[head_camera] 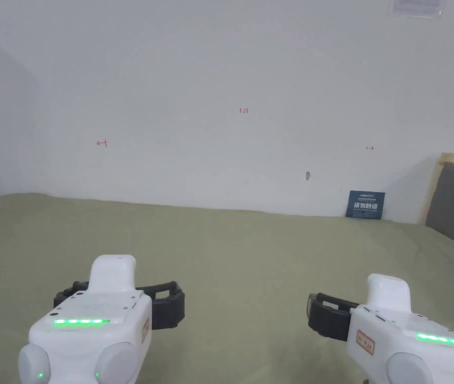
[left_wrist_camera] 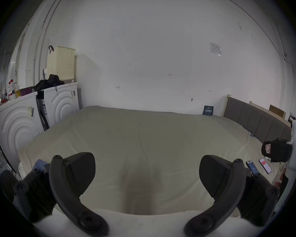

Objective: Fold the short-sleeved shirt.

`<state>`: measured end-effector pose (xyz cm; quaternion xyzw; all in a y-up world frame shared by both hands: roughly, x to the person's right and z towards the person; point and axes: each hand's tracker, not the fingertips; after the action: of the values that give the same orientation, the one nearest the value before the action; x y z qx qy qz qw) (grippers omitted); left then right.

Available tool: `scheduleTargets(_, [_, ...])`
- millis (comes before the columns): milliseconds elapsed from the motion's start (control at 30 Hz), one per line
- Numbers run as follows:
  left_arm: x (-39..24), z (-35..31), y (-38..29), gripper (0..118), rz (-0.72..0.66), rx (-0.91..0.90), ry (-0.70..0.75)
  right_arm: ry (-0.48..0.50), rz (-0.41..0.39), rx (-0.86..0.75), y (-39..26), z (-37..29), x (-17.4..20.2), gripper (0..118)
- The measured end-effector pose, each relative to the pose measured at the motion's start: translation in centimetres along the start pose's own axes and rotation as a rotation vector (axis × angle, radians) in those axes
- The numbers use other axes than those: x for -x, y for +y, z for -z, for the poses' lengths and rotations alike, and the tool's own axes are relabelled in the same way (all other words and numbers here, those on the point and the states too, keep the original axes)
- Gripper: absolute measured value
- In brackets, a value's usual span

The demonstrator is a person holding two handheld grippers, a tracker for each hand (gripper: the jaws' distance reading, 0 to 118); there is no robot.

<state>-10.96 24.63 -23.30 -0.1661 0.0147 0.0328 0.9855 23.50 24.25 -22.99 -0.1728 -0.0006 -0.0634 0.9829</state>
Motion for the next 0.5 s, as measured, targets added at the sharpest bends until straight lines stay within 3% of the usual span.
scheduleTargets(300, [0.0,0.0,0.0,118,0.004,0.025,0.001,-0.029,-0.059,0.002,0.1,0.0,1.0,118])
scheduleTargets(500, [0.2,0.0,0.0,118,0.003,0.016,0.003,0.013,-0.054,0.020,0.0,-0.1,1.2,118])
